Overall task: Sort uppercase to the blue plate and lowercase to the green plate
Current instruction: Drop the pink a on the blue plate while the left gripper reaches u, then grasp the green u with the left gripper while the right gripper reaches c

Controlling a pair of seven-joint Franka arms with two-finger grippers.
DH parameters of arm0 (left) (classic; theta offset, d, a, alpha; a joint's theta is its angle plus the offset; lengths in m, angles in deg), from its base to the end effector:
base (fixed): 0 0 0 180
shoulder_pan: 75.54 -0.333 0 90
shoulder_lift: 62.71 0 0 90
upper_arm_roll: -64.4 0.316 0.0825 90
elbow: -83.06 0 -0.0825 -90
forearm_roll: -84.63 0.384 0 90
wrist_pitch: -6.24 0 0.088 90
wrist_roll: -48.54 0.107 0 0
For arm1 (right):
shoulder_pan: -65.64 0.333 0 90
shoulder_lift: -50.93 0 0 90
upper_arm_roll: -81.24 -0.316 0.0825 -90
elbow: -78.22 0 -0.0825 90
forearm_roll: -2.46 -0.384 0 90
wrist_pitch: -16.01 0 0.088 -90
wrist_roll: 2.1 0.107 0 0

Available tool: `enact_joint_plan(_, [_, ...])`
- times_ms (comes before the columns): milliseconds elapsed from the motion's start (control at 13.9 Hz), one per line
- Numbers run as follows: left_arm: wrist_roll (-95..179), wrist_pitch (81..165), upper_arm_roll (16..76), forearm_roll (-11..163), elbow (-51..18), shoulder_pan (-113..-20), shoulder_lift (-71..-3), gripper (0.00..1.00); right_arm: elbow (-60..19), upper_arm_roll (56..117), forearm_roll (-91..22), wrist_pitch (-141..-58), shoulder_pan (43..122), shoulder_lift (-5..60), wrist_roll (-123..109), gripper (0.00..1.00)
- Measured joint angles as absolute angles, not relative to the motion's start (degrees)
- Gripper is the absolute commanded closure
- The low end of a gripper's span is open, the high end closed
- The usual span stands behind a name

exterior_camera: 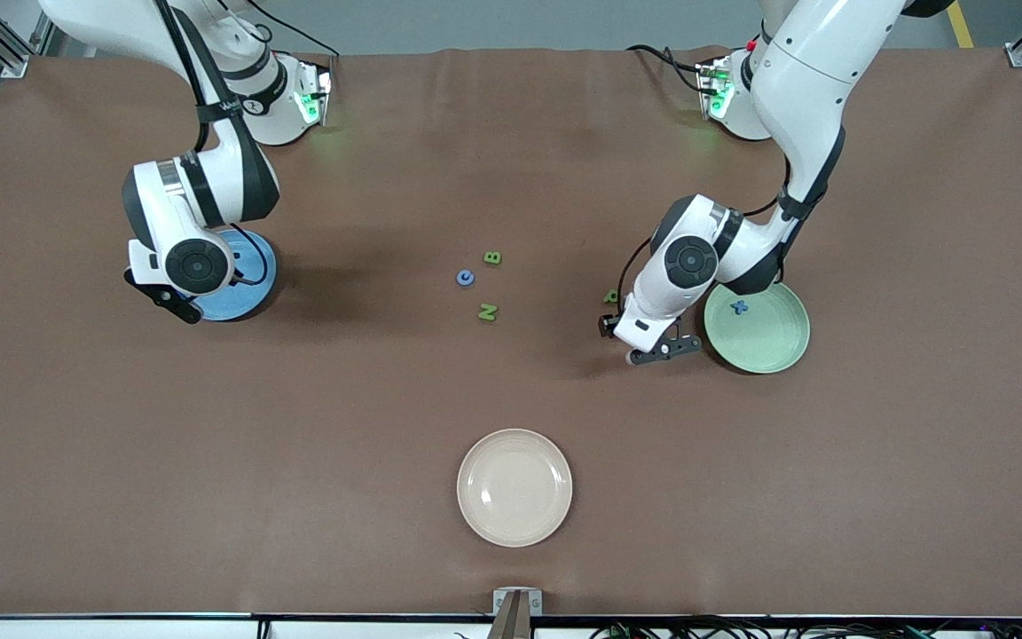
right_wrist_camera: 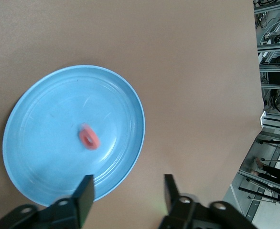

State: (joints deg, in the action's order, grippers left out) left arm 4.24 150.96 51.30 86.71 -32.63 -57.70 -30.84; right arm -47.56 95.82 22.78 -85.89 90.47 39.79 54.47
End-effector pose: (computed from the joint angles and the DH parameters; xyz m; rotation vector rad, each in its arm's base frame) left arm 0.5126 -0.3066 0.1749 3.0591 0.3602 -0.1361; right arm 0.4775 0.0550 0.2730 2.3553 -0.7745 -0.3921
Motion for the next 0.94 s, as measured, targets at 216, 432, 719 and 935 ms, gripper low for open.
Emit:
enact_joint_plan(216, [3.78, 150.08, 51.30, 86.71, -32.63, -57.49, -30.84, 0.54, -47.56, 95.42, 22.76, -86.33, 90.54, 39.80, 54.47, 0.00])
enact_joint_plan(432, [2.95, 149.87, 51.35, 86.71, -32.58, -57.38, -30.93, 0.70, -47.47, 94.96, 19.46, -87.47, 91.37, 39.81, 54.56, 0.00])
enact_joint_plan(719, [1.88, 149.60, 51.42, 86.71, -32.53, -57.38, -31.06, 0.83, -46.13, 94.63, 9.44, -90.45, 93.15, 40.25, 59.51, 0.00])
enact_joint_plan(935, [1.39, 149.34, 51.56, 86.71, -32.40, -57.63, -31.13, 0.85, -44.10, 94.52, 2.83, -92.64, 96.66, 40.41, 66.06, 0.00])
